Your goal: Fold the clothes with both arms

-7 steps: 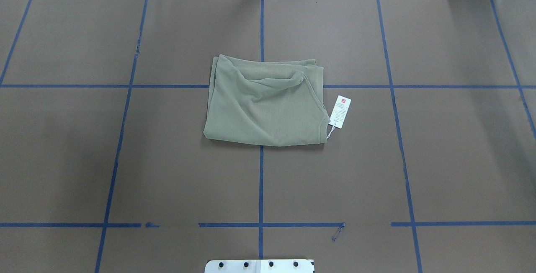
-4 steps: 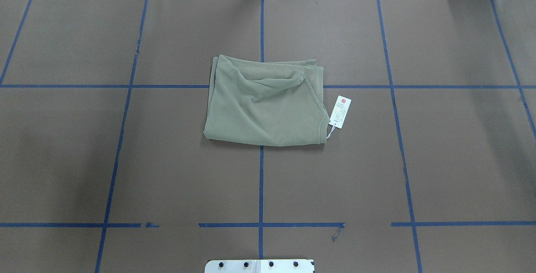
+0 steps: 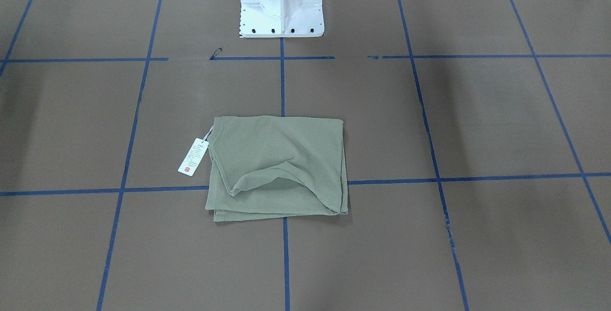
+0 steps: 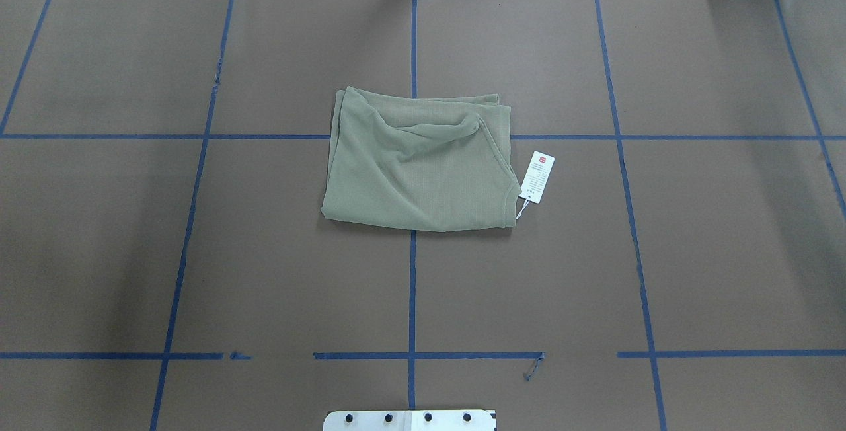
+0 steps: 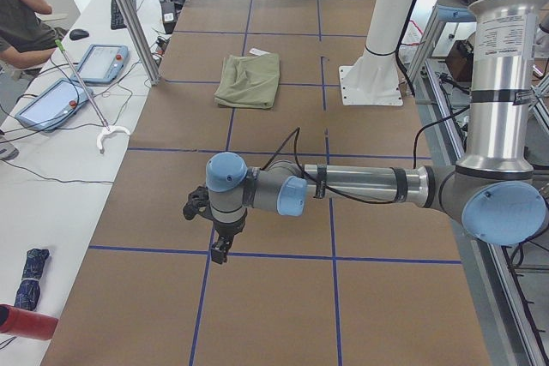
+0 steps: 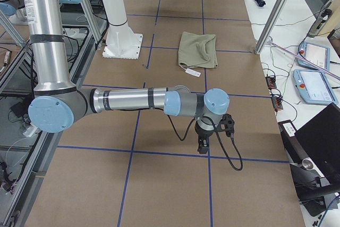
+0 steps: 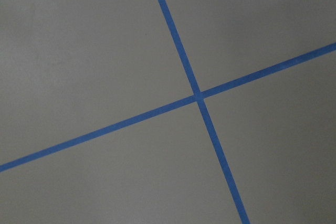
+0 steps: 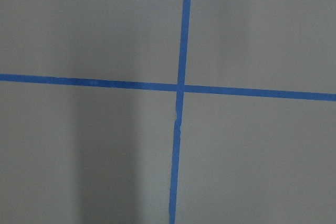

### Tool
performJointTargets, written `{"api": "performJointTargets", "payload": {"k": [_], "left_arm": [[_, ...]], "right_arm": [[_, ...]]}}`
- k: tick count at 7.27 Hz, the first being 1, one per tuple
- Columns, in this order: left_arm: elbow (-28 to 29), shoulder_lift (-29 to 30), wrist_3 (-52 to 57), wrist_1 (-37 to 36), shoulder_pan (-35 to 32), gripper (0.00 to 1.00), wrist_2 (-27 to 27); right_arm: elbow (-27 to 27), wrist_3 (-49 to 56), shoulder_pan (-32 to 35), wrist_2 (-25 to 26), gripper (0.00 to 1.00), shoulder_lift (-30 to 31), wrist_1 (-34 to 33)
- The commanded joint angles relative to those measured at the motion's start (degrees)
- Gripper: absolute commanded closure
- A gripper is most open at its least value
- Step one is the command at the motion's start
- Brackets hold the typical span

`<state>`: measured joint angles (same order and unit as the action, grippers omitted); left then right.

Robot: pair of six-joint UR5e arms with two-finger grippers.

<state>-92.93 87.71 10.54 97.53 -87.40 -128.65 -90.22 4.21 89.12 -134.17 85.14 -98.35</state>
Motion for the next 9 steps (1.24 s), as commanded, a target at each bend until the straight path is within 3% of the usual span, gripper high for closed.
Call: {"api": "performJointTargets", "payload": {"k": [1, 6, 9], "left_arm": [[-1.6, -1.4, -0.1, -0.8, -2.0, 0.00, -3.2], [-3.0, -1.4, -0.5, -0.8, -3.3, 0.00, -3.2], [-3.0, -1.4, -0.5, -0.8, -4.7, 0.00, -3.1]], "right_arm": [[0.0, -0.3, 0.0, -0.9, 0.00, 0.2, -0.1], [0.0, -0.1, 0.4, -0.6, 0.00, 1.4, 0.8], [0.2, -0.5, 2.1, -0.6, 0.00, 5.5, 6.2]]}}
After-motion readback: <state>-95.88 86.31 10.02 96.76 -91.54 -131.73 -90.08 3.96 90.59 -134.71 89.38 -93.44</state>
